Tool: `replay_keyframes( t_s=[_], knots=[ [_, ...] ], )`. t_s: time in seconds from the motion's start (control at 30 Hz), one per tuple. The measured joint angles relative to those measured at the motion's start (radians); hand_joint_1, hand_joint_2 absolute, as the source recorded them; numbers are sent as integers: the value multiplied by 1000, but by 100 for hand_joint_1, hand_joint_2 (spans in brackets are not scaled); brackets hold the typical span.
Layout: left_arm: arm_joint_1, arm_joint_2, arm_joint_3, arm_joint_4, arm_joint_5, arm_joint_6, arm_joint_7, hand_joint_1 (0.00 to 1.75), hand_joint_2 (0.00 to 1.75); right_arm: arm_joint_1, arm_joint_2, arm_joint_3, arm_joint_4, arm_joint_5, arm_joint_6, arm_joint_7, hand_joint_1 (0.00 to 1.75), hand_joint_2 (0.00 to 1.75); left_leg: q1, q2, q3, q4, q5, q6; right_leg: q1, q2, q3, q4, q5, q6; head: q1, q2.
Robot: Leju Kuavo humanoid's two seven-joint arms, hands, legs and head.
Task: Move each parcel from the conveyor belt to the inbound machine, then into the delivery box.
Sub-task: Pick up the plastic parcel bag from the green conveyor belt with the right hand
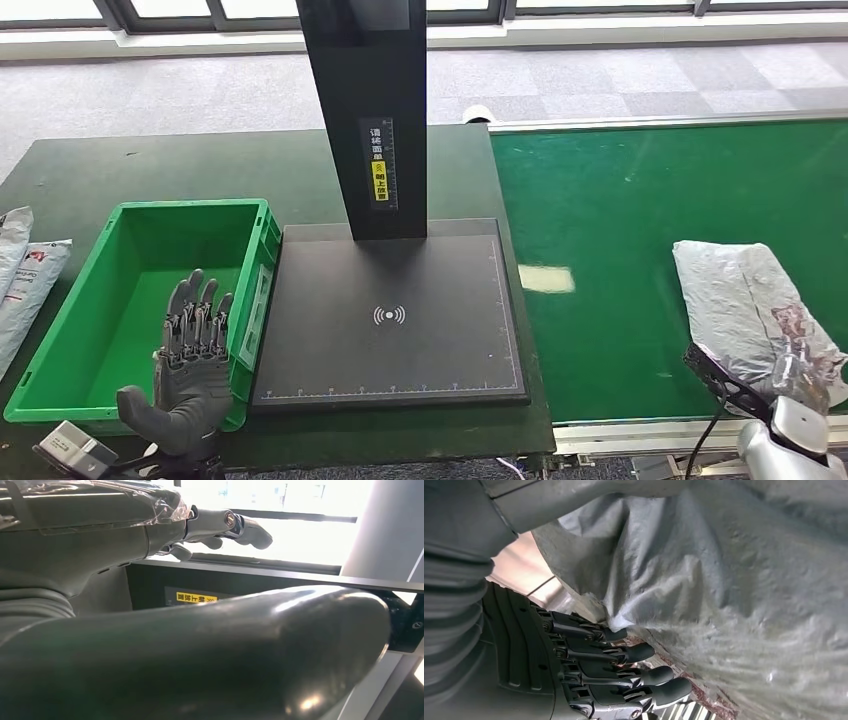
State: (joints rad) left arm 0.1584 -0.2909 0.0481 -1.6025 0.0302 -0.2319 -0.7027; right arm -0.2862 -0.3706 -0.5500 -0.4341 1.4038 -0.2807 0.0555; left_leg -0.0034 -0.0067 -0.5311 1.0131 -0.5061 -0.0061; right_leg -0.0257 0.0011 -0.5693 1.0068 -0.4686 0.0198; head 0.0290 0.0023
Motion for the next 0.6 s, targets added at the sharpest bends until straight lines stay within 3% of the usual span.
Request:
replay_keyframes(
  t_s=[0.03, 0.17, 0.43, 0.6],
  knots=[
    [-1, 0, 0, 2, 0, 0, 0, 0, 0, 3, -1, -6, 3, -2, 17, 5, 0, 175, 0, 0, 0, 0, 0, 0, 0, 0, 0, 0, 0, 0, 0, 0],
    [-7, 0, 0, 13, 1, -1, 0, 0, 0, 15, -2, -27, 11, 13, 118, 15, 175, 175, 1, 0, 2, 0, -1, 1, 1, 0, 2, -2, -1, 0, 0, 0],
    [-35, 3, 0, 51, 2, -3, 1, 0, 0, 53, 9, -39, 23, 46, 208, -61, 175, 175, 7, -1, 9, 1, -2, 3, 7, -2, 15, -10, 0, 2, 0, 0],
    [-46, 7, 0, 71, 3, -3, 1, 0, 0, 74, 16, -51, 22, 43, 137, -109, 175, 175, 8, -1, 11, 1, -3, 4, 8, -2, 20, -12, 1, 3, 0, 0]
  ],
)
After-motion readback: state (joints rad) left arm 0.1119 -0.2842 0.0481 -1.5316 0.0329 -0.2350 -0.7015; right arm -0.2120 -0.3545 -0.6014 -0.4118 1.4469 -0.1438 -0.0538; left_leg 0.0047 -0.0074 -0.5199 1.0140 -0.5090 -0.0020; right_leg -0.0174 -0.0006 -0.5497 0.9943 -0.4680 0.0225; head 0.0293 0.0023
